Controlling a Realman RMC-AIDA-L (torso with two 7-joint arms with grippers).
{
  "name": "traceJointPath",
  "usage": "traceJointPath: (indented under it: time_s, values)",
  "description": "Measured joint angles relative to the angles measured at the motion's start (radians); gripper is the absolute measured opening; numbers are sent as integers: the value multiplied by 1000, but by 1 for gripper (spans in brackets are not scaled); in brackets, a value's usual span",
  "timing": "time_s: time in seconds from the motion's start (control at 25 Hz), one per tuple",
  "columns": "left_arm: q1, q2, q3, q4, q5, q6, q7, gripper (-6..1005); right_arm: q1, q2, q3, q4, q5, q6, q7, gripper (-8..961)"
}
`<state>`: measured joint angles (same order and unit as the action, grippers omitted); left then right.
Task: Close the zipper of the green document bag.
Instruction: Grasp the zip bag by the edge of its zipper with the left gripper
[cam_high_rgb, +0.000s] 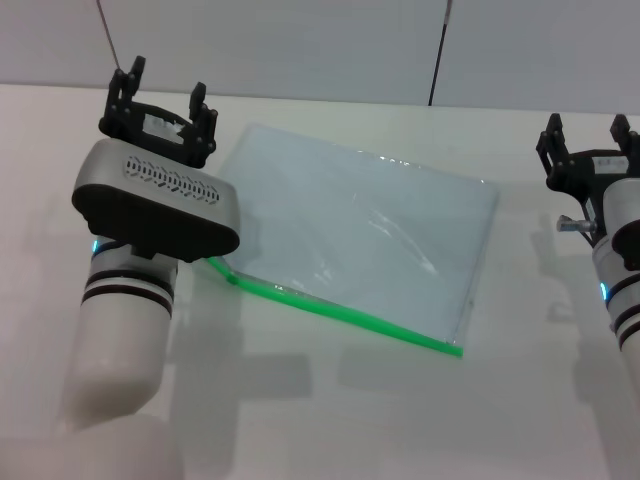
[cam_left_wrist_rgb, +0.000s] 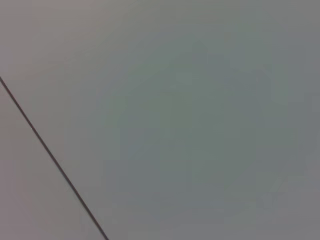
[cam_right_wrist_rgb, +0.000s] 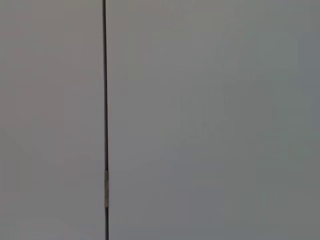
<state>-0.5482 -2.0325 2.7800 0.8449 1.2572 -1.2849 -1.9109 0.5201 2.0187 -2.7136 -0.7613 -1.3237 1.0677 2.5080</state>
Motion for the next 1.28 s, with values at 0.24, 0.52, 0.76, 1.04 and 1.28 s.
traceJointPath:
  time_s: [0.24,0.52,0.76,1.04,1.28]
  values:
    - [3,0,3,5,2,-33,21,675,0,0,0,2,0,-1,0,734]
    - [17,-2,5,44,2,-60,131,674,1,0,0,4,0,-7,0,734]
    - [31,-6,5,54,-6,-150,349,674,1,0,0,6,0,-8,0,733]
    - [27,-6,9,57,-69,-185,590,674,2,0,13,7,1,-8,0,733]
    - [19,-6,23,54,-128,-154,736,675,-1,0,26,18,2,-8,0,733]
